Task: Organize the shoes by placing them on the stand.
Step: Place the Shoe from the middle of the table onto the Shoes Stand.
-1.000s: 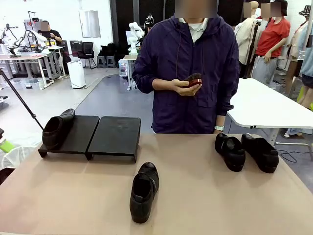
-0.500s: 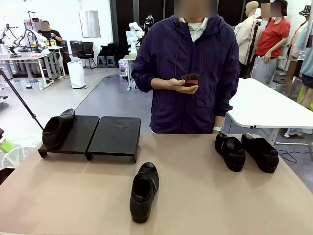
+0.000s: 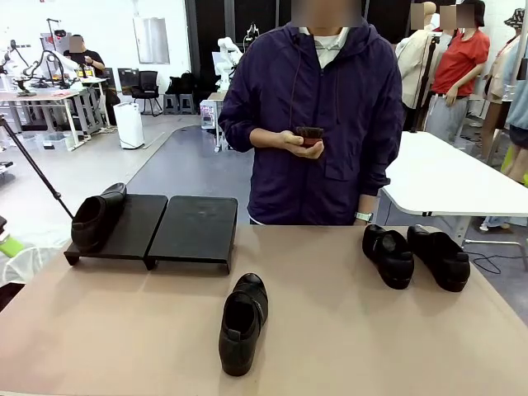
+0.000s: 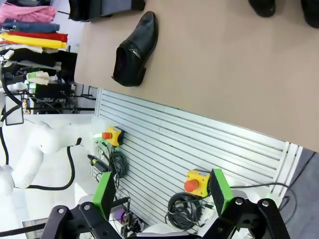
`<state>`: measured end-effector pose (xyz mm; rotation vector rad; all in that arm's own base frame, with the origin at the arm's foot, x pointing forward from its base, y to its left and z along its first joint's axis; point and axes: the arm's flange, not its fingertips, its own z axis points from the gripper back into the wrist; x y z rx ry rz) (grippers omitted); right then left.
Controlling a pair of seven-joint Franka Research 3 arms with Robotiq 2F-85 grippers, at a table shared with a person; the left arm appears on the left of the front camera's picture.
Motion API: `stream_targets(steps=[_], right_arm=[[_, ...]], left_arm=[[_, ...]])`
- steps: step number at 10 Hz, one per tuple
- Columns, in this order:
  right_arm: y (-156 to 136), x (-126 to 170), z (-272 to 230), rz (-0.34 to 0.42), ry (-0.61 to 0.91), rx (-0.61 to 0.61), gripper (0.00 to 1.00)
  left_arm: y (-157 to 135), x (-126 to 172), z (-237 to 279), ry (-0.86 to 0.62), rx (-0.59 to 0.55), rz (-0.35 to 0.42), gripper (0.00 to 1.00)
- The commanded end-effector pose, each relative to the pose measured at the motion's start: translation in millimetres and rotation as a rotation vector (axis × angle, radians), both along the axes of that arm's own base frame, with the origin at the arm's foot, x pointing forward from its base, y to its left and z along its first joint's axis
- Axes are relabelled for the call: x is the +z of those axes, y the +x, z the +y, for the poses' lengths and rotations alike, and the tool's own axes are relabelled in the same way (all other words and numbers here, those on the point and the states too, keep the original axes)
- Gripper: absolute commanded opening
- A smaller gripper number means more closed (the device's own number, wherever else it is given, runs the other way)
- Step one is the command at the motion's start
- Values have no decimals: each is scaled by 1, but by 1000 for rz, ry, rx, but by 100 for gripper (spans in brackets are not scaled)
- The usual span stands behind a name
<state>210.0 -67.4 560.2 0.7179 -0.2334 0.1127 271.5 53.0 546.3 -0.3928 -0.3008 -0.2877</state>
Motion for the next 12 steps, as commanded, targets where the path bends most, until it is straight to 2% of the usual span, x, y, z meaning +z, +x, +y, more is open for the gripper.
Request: stream_targets(steps=[1,2,4,6,7,8,9,10,11,12], right_arm=[[-1,2,-5,-3,3,12,100],[-1,2,-5,-3,3,12,100],[-1,2,-5,-3,3,12,100],[-1,2,-5,-3,3,12,100],[-1,2,-5,-3,3,12,100],[-1,2,-5,-3,3,12,100],[-1,2,-5,-3,3,12,100],[-1,2,-5,-3,3,12,100],[-1,2,-5,-3,3,12,100],[-1,2,-5,-3,3,12,100]], left_arm=[[0,0,0,0,0,0,100],[14,11,-50,71,55,96,100],[53,17,-173,162,201,187,100],[74,-18,-280,249,181,242,100],[80,-42,-317,333,170,209,100],[84,-61,-342,356,132,226,100],[88,-71,-354,354,91,208,100],[91,-63,-344,313,90,213,100],[70,-78,-361,329,106,228,100],[70,-78,-361,329,106,228,100]])
